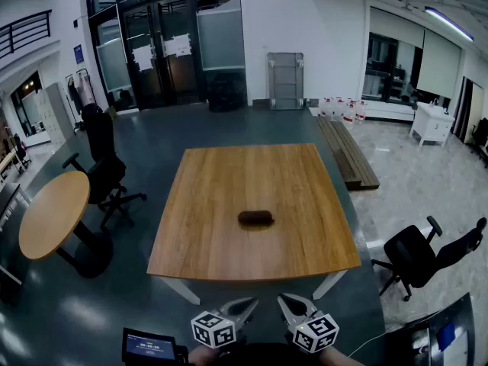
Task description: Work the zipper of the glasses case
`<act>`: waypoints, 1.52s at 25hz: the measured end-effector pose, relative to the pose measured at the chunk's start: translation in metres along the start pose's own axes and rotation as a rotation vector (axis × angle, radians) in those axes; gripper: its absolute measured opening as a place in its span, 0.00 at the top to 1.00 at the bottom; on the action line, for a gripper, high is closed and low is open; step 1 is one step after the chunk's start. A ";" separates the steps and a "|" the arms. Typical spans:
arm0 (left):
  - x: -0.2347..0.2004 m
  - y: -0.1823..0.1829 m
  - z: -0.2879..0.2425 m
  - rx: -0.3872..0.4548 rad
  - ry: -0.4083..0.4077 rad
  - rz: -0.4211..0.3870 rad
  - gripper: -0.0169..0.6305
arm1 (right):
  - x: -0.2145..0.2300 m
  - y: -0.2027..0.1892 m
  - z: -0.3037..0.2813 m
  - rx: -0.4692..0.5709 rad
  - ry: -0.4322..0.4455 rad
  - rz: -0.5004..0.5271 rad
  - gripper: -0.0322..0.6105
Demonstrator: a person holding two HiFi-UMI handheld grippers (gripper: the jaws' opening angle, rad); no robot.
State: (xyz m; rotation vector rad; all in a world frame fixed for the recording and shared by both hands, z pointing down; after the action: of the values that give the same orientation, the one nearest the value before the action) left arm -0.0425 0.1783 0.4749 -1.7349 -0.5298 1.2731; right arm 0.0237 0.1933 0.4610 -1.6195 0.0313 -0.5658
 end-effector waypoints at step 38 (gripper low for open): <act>0.029 -0.018 -0.049 -0.001 0.112 0.005 0.97 | 0.050 0.016 0.025 0.013 0.114 -0.084 0.94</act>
State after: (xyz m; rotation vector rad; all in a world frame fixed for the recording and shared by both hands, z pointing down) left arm 0.0161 0.1896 0.4786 -1.7975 -0.4613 1.1710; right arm 0.0815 0.1967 0.4623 -1.5803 0.0447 -0.7212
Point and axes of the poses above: the fingertips, and each gripper's own axes: z backward along the fingers, x to its right, y out of its top, the point moved 1 cm from there along z, backward along the fingers, and after that the axes turned 7 degrees about x, right-handed, at the moved point
